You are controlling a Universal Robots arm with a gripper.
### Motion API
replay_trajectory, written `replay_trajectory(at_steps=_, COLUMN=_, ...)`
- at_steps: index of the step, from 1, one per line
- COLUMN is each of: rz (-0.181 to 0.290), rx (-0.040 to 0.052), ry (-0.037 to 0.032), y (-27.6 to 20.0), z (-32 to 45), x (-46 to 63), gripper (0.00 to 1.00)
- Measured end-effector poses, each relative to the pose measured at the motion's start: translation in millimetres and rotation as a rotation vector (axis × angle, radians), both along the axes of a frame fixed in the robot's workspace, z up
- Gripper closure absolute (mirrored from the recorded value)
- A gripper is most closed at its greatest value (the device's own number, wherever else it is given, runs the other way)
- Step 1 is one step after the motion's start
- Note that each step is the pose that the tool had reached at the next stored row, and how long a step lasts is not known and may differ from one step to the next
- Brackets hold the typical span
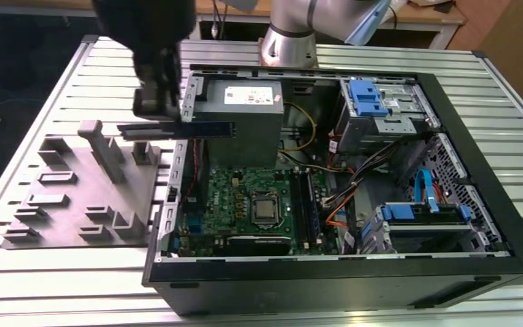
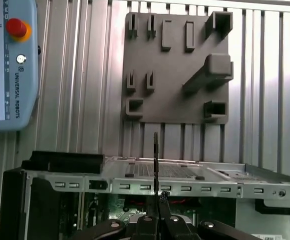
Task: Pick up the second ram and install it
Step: 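Pick up the second ram and move it above second insertion slot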
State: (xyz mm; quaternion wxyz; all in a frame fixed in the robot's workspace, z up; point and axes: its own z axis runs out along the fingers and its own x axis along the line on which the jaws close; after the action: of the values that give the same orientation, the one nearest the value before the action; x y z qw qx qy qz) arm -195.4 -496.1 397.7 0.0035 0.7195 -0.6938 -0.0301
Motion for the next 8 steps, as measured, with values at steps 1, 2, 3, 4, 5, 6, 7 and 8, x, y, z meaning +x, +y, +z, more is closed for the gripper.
replay_trajectory(at_steps=1, rz=0.0, rx=0.0, ry=0.0001, y=0.0, z=-0.1, x=4.4, gripper=0.91)
replay_trajectory(at_steps=2, rz=0.0, rx=0.0, ry=0.0002, y=0.0, z=-0.1, x=9.0, gripper=0.91)
replay_trajectory(at_steps=3, rz=0.0, rx=-0.0001, ry=0.0003, y=0.0, z=-0.1, x=13.4, gripper=0.91)
replay_trajectory(at_steps=4, rz=0.0, rx=-0.0002, ry=0.0003, y=0.0, z=-0.1, x=18.2, gripper=0.91)
replay_trajectory(at_steps=5, rz=0.0, rx=0.0, ry=0.0003, y=0.0, z=-0.2, x=22.8, gripper=0.91)
replay_trajectory(at_steps=6, rz=0.0, rx=-0.0002, ry=0.0005, y=0.0, z=-0.2, x=27.2, gripper=0.91)
replay_trajectory(at_steps=7, rz=0.0, rx=0.0, ry=0.0005, y=0.0, z=-0.4, x=31.5, gripper=0.91)
replay_trajectory(at_steps=8, rz=0.0, rx=0.0, ry=0.0006, y=0.0, z=-0.5, x=35.7, gripper=0.91)
